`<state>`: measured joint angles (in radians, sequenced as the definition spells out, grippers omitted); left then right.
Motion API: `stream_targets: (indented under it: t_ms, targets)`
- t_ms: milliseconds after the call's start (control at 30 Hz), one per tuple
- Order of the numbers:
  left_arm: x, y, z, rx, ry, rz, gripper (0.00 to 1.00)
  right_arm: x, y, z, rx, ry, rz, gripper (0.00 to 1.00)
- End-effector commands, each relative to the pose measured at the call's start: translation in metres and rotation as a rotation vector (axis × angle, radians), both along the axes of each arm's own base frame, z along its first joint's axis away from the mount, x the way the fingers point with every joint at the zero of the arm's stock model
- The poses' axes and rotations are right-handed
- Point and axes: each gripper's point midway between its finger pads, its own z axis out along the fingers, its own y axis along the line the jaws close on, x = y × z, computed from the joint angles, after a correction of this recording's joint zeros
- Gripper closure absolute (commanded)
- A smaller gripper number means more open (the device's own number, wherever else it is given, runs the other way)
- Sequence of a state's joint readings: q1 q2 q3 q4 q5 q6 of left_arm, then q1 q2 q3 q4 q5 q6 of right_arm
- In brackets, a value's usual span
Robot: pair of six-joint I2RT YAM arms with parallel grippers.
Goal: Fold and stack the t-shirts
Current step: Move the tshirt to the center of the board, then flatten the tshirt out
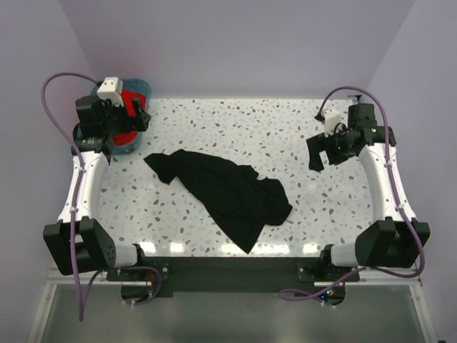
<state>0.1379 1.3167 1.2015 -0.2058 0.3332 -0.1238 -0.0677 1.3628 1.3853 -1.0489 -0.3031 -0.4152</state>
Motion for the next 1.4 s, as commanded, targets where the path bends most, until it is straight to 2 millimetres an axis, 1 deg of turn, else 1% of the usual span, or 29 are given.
stream_targets:
  t_ms: [0,33,67,100,167,233,267,300,367,400,433,467,533,567,633,667,700,733,867,900,933,967,1033,1067,1100,1167,1233,1333,1367]
  targets:
    - [-0.013,0.002,0.008,0.156,-0.01,-0.16,0.0,-0.032,0.021,-0.027,0.064,0.169,0.123,0.01]
    - [-0.017,-0.014,-0.002,0.161,0.012,-0.291,0.0,-0.035,0.025,-0.031,0.062,0.19,0.136,0.02]
    - [-0.034,-0.023,-0.023,0.169,0.101,-0.381,0.0,-0.038,0.029,-0.037,0.054,0.212,0.149,0.01]
    - [-0.039,-0.028,-0.027,0.248,0.085,-0.482,0.0,-0.042,0.036,-0.048,0.007,0.228,0.182,0.01]
    - [-0.055,-0.049,-0.047,0.246,0.128,-0.634,0.0,-0.042,0.042,-0.06,-0.023,0.246,0.181,0.02]
    - [-0.08,-0.068,-0.073,0.324,0.181,-0.782,0.03,-0.04,0.046,-0.073,-0.027,0.268,0.172,0.06]
    - [-0.096,-0.092,-0.082,0.351,0.188,-0.883,0.05,-0.04,0.047,-0.078,-0.019,0.291,0.15,0.09]
    - [-0.11,-0.104,-0.099,0.383,0.185,-0.96,0.07,-0.04,0.047,-0.088,-0.017,0.335,0.143,0.16]
    - [-0.125,-0.139,-0.097,0.43,0.075,-1.067,0.09,-0.04,0.048,-0.098,-0.01,0.378,0.126,0.23]
    - [-0.137,-0.15,-0.111,0.437,0.08,-1.111,0.11,-0.04,0.049,-0.107,-0.01,0.409,0.12,0.27]
    - [-0.143,-0.162,-0.11,0.469,0.046,-1.14,0.13,-0.04,0.048,-0.111,-0.015,0.424,0.112,0.27]
    - [-0.149,-0.191,-0.107,0.497,-0.037,-1.205,0.15,-0.04,0.048,-0.115,-0.01,0.439,0.096,0.29]
    - [-0.159,-0.212,-0.118,0.502,-0.054,-1.222,0.19,-0.041,0.049,-0.125,-0.008,0.476,0.087,0.32]
    - [-0.164,-0.241,-0.11,0.516,-0.16,-1.263,0.19,-0.042,0.05,-0.128,-0.002,0.489,0.074,0.33]
    - [-0.182,-0.272,-0.119,0.535,-0.214,-1.311,0.18,-0.044,0.052,-0.136,0.011,0.524,0.059,0.35]
    - [-0.182,-0.29,-0.111,0.543,-0.308,-1.318,0.15,-0.045,0.054,-0.139,0.021,0.535,0.054,0.35]
    - [-0.187,-0.301,-0.114,0.563,-0.344,-1.339,0.14,-0.046,0.055,-0.14,0.024,0.542,0.049,0.35]
    - [-0.202,-0.326,-0.118,0.569,-0.392,-1.407,0.14,-0.046,0.055,-0.141,0.027,0.55,0.036,0.35]
    - [-0.223,-0.386,-0.127,0.6,-0.526,-1.561,0.1,-0.046,0.053,-0.139,0.023,0.555,0.016,0.36]
    - [-0.221,-0.39,-0.118,0.609,-0.566,-1.561,0.1,-0.046,0.052,-0.138,0.024,0.553,0.014,0.36]
    - [-0.226,-0.401,-0.132,0.624,-0.559,-1.609,0.09,-0.047,0.051,-0.137,0.024,0.554,0.008,0.35]
    - [-0.225,-0.413,-0.127,0.646,-0.609,-1.627,0.09,-0.048,0.05,-0.135,0.022,0.554,0.003,0.35]
    - [-0.233,-0.421,-0.151,0.657,-0.562,-1.717,0.09,-0.05,0.048,-0.134,0.024,0.557,-0.006,0.35]
    - [-0.232,-0.428,-0.149,0.664,-0.587,-1.736,0.09,-0.052,0.045,-0.132,0.028,0.561,-0.02,0.35]
    - [-0.235,-0.432,-0.161,0.658,-0.566,-1.773,0.1,-0.052,0.043,-0.131,0.031,0.561,-0.025,0.35]
    - [-0.236,-0.434,-0.168,0.677,-0.56,-1.811,0.12,-0.054,0.039,-0.127,0.037,0.56,-0.04,0.34]
    - [-0.235,-0.432,-0.189,0.701,-0.503,-1.845,0.16,-0.055,0.036,-0.126,0.038,0.558,-0.045,0.34]
    - [-0.232,-0.429,-0.208,0.753,-0.443,-1.89,0.3,-0.057,0.035,-0.122,0.034,0.551,-0.045,0.34]
    - [-0.229,-0.431,-0.206,0.76,-0.452,-1.901,0.32,-0.057,0.034,-0.122,0.034,0.548,-0.046,0.33]
